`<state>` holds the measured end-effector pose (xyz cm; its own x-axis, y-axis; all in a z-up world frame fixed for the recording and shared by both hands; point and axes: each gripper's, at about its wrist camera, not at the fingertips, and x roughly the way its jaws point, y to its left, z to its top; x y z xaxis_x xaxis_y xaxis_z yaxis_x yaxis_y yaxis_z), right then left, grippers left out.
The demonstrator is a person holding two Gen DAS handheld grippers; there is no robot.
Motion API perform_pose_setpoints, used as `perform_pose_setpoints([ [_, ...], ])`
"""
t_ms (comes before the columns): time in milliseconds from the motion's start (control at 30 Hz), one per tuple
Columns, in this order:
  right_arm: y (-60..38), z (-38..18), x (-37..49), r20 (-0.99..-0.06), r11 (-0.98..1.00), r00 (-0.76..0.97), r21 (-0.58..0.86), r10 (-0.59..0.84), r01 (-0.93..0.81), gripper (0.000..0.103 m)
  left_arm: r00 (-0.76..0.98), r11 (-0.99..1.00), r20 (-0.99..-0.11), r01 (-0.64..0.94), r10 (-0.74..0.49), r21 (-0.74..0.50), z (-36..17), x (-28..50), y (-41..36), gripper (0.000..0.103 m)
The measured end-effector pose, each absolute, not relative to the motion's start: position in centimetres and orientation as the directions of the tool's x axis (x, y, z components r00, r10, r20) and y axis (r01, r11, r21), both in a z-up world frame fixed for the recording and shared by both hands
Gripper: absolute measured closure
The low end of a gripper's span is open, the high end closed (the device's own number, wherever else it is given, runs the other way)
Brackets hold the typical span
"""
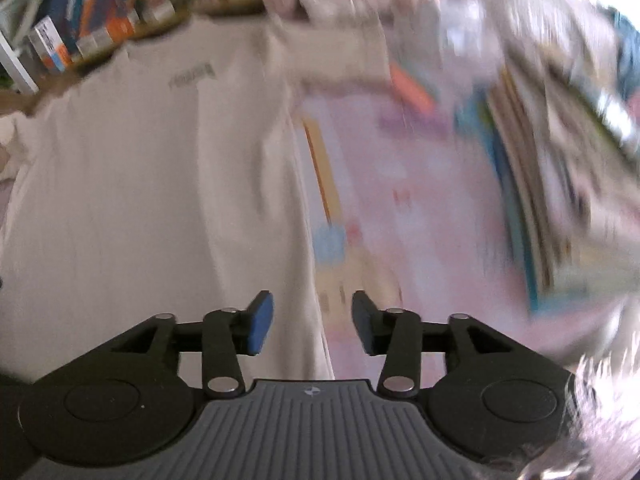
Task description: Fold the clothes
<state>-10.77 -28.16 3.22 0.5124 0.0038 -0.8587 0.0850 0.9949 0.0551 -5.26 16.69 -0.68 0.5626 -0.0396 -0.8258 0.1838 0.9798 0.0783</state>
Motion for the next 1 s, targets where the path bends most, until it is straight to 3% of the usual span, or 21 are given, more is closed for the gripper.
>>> perform_pose_setpoints([
  [133, -25.9, 2.3, -9.1, -0.806, 0.997, 0.591, 0.023, -0.025, 0.074, 0.046, 0.580, 0.986, -0.815, 0.139, -0.009, 0.089, -0.6, -4.5, 16.3, 0.039],
  [300, -23.7, 0.1, -7.0, -0.797, 0.995, 0.603, 0.043, -0.023, 0.094, 0.050, 0.602, 0.991, -0.798, 0.094, 0.017, 0.092, -0.9, -3.3, 16.3, 0.039],
  [500, -21.1, -1.9, -5.8, -0.781, 0.995, 0.617, -0.066, -0.098, 0.074, 0.050, 0.614, 0.994, -0.788, 0.057, 0.035, 0.088, -1.4, -1.9, 17.0, 0.040],
  [633, -20.5, -2.9, -6.1, -0.787, 0.994, 0.608, -0.063, -0.104, 0.089, 0.048, 0.603, 0.997, -0.798, 0.044, 0.022, 0.061, -1.8, -1.5, 17.4, 0.055],
  [767, -19.6, -3.7, -6.6, -0.795, 0.993, 0.597, -0.057, -0.106, 0.100, 0.045, 0.602, 1.000, -0.799, 0.021, -0.016, -0.004, -2.0, -1.6, 18.2, 0.064],
  [833, -19.7, -3.8, -6.8, -0.795, 0.992, 0.598, -0.041, -0.106, 0.120, 0.043, 0.612, 1.000, -0.791, 0.017, -0.016, -0.007, -2.0, -1.7, 18.4, 0.077],
  [867, -19.9, -3.9, -6.8, -0.797, 0.990, 0.595, -0.024, -0.103, 0.138, 0.040, 0.615, 1.000, -0.788, 0.015, -0.014, -0.006, -2.0, -1.7, 18.5, 0.087],
  [933, -20.3, -4.1, -6.9, -0.803, 0.985, 0.589, 0.010, -0.096, 0.174, 0.031, 0.618, 1.000, -0.786, 0.012, -0.008, -0.001, -2.0, -1.6, 18.7, 0.094],
  [1000, -20.3, -4.3, -6.9, -0.807, 0.983, 0.582, 0.006, -0.103, 0.183, 0.016, 0.616, 1.000, -0.788, 0.007, -0.010, -0.007, -2.0, -1.3, 18.9, 0.094],
])
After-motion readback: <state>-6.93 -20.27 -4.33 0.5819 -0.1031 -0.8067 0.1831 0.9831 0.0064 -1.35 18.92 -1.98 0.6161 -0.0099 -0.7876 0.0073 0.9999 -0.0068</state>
